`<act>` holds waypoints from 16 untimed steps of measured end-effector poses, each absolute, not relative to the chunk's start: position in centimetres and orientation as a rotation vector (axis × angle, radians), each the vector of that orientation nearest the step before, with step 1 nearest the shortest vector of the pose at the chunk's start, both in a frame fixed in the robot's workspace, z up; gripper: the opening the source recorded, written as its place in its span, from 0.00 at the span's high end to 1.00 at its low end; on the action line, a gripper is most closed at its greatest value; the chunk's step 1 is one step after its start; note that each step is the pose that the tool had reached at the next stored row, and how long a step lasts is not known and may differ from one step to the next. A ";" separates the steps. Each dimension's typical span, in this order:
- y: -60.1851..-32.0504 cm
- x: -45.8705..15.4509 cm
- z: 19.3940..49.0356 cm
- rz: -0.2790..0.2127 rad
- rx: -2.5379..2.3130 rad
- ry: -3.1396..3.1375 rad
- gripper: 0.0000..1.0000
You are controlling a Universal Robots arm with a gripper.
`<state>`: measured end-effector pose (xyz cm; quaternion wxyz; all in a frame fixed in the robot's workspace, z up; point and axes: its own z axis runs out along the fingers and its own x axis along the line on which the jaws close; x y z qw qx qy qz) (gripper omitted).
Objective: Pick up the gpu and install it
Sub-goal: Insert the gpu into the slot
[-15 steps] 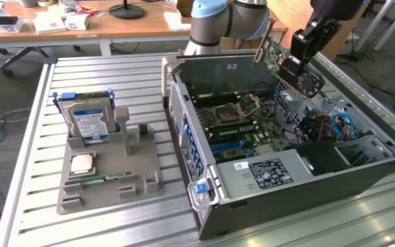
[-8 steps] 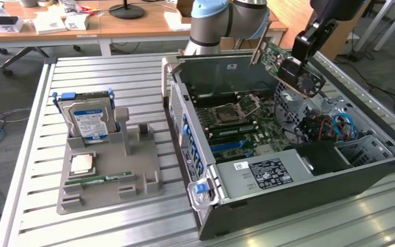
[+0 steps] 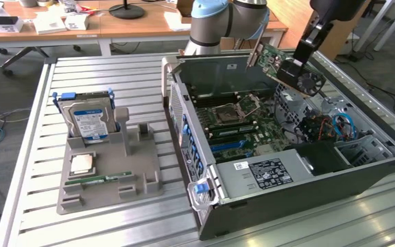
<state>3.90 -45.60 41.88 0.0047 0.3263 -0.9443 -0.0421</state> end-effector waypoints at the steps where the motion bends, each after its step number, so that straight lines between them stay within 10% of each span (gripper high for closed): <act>1: -45.6 3.9 41.9 -0.132 1.048 -2.948 0.74; 16: -45.6 3.9 41.8 -0.128 1.434 -2.768 0.74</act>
